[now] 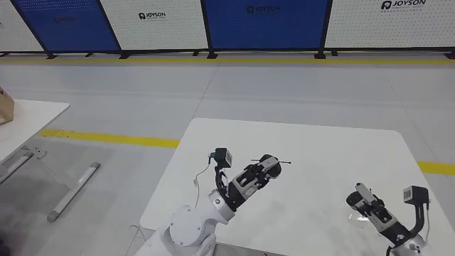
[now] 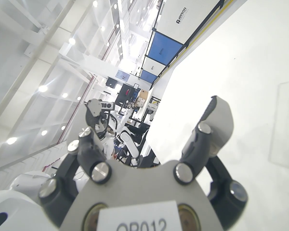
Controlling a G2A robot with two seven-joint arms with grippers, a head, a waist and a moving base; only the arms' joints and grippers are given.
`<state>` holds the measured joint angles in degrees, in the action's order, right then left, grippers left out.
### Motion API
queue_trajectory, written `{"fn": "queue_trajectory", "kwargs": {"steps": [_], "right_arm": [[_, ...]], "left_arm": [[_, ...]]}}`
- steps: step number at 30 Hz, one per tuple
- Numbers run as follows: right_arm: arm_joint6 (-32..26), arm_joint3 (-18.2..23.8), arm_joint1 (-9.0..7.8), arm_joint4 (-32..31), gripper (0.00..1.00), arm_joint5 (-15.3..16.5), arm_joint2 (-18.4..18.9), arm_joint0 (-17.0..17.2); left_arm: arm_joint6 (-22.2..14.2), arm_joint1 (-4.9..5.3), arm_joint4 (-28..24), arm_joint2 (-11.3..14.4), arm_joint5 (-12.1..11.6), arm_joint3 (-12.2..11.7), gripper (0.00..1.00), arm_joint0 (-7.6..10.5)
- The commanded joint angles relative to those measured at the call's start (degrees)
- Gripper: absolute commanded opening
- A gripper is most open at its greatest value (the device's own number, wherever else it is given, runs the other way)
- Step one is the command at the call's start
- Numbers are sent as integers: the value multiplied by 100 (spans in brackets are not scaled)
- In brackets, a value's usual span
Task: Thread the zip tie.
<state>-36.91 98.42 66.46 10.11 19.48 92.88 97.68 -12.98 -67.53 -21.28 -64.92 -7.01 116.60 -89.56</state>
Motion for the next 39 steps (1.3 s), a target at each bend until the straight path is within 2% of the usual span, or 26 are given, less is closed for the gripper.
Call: {"fn": "queue_trajectory", "kwargs": {"steps": [1,3,11,16,23,25,28,30,31,39], "right_arm": [[0,0,0,0,100,0,0,0],[0,0,0,0,100,0,0,0],[0,0,0,0,100,0,0,0],[0,0,0,0,100,0,0,0],[0,0,0,0,100,0,0,0],[0,0,0,0,100,0,0,0],[0,0,0,0,100,0,0,0],[0,0,0,0,100,0,0,0],[0,0,0,0,100,0,0,0],[0,0,0,0,100,0,0,0]], "left_arm": [[-219,5,-330,-88,-263,62,0,-29],[-216,19,-355,-227,-364,100,0,-90],[-184,20,-318,-237,-345,97,0,-100],[92,5,442,-31,117,-191,0,65],[465,-60,1241,467,776,-885,0,338],[605,-81,1417,592,880,-1057,0,370],[627,-103,1554,732,1036,-1298,0,438],[629,-116,1590,797,1107,-1360,0,467],[711,-132,1434,786,1019,-1343,0,472],[711,-132,1434,786,1019,-1343,0,472]]}}
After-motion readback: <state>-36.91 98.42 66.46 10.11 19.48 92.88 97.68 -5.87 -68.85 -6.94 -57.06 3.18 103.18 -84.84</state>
